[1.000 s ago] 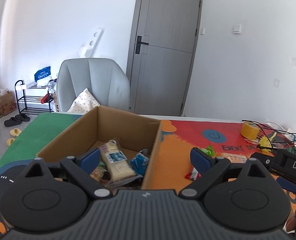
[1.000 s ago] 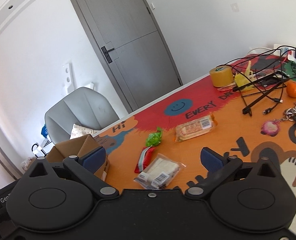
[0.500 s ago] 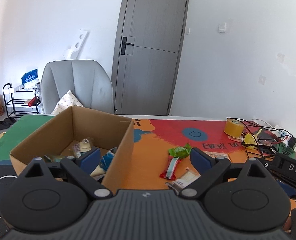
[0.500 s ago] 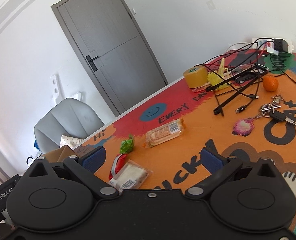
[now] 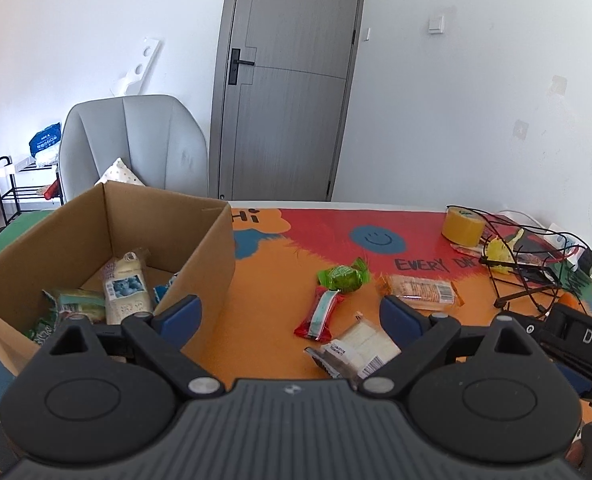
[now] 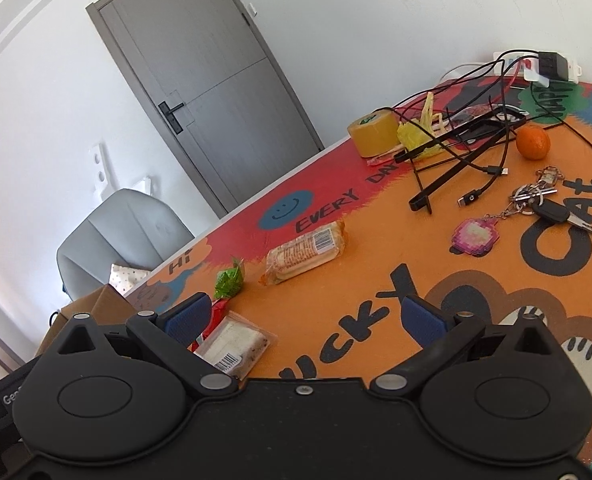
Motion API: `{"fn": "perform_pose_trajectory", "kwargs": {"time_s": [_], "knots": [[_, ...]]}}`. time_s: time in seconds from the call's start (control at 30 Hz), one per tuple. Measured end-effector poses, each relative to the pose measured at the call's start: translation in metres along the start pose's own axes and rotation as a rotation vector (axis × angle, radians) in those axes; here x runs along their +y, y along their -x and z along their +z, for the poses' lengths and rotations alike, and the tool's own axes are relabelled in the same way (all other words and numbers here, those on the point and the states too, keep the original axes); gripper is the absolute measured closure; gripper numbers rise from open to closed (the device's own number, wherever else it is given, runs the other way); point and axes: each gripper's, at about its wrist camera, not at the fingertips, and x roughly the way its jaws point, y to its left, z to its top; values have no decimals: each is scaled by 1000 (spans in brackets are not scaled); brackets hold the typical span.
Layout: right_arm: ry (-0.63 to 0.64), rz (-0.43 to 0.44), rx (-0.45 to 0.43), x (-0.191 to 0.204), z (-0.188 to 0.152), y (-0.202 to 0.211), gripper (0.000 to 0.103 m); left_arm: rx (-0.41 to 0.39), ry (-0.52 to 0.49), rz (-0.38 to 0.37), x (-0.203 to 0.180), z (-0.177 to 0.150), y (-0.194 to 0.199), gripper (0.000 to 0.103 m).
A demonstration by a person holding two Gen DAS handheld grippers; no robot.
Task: Organize snacks
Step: 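Move both grippers back toward the remaining snack packets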
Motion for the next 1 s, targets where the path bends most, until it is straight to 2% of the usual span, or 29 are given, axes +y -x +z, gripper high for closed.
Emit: {"fn": "perform_pose_trajectory", "kwargs": {"time_s": [0.07,0.13,0.2,0.43,0.5,0.6,0.67,0.77,1.0], "knots": [[9,9,11,3,-2,-5,1,1,4,0,1,-1,-4,13],[14,21,24,7,-4,-10,4,10,15,-14,3,-2,-9,26],[16,38,42,11,-5,-15,8,15,5,-9,3,-3,-13,32],[24,56,93,24,-12,-33,13,-2,1,16,9,-2,-22,35],[29,51,99,26,-13,-37,13,4,37,0,14,1,-19,39],[22,37,107,27,-12,-43,13,-36,51,-30,13,3,-9,39],[21,35,109,27,-12,-45,15,-7,52,-74,11,3,-15,39],[34,23,121,32,-12,-50,21,42,76,-92,12,-1,-28,45],[52,18,158,45,-13,-65,22,96,109,-84,24,-4,-47,64]]}}
